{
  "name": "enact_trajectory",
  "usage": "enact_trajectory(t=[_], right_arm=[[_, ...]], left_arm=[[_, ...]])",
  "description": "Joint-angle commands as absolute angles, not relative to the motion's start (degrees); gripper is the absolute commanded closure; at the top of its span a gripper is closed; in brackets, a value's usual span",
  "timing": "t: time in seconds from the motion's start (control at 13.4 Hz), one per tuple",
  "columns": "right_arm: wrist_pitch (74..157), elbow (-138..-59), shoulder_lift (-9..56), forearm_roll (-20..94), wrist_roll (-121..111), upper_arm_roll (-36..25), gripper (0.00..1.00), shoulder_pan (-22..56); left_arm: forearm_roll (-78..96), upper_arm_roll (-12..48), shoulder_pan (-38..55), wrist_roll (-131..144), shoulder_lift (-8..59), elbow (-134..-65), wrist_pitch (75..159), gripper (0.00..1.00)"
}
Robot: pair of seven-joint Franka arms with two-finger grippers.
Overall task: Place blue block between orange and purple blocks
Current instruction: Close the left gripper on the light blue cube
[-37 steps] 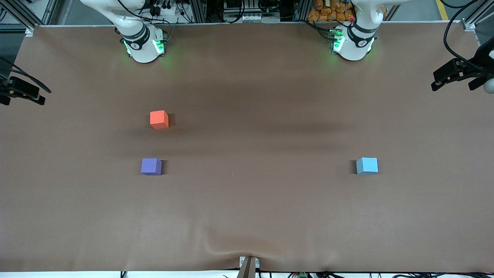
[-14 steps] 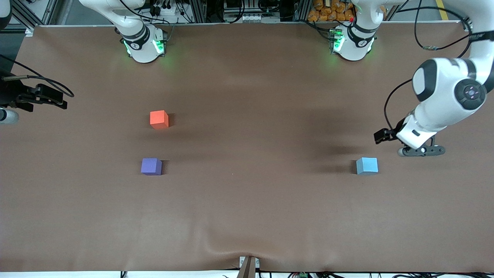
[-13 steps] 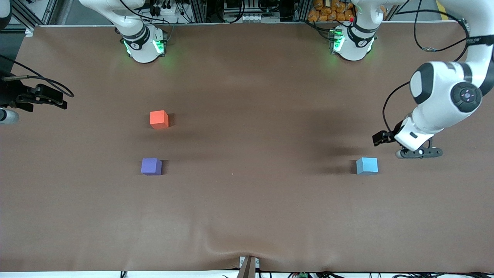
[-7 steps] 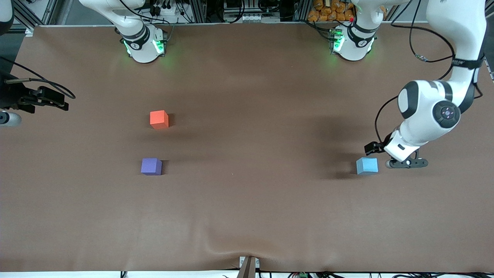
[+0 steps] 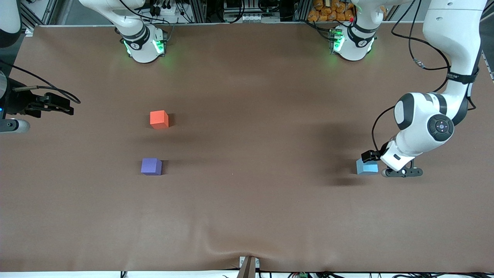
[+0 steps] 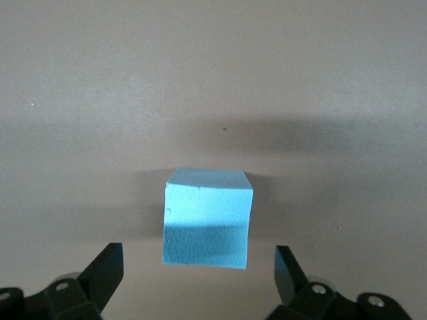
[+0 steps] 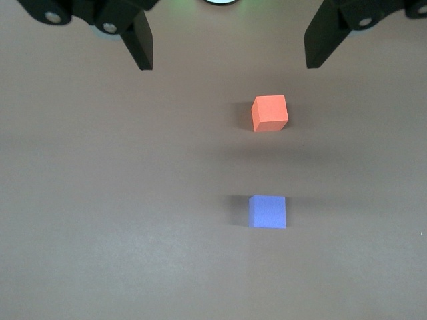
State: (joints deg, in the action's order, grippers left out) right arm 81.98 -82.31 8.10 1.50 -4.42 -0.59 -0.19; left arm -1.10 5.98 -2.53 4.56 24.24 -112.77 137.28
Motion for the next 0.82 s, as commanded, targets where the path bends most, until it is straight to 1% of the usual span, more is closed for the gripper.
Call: enact_trajectory(t=[0.0, 0.6, 0.75], right_arm=[[82.4, -82.9, 7.7, 2.2, -3.6, -0.5, 0.0, 0.0], [83.1, -82.9, 8.4, 2.2, -3.6, -0.5, 0.0, 0.2], [83.2, -82.9, 8.5, 2.2, -3.6, -0.5, 0.0, 0.3]], left_arm=[[-2.6, 6.0, -2.5, 4.7, 26.4, -111.4, 139.1, 0.0], [-2.6, 6.0, -2.3, 3.3, 29.2, -111.4, 142.2, 0.0], [-2.6, 6.0, -2.3, 3.2, 30.1, -111.5, 143.3, 0.15]])
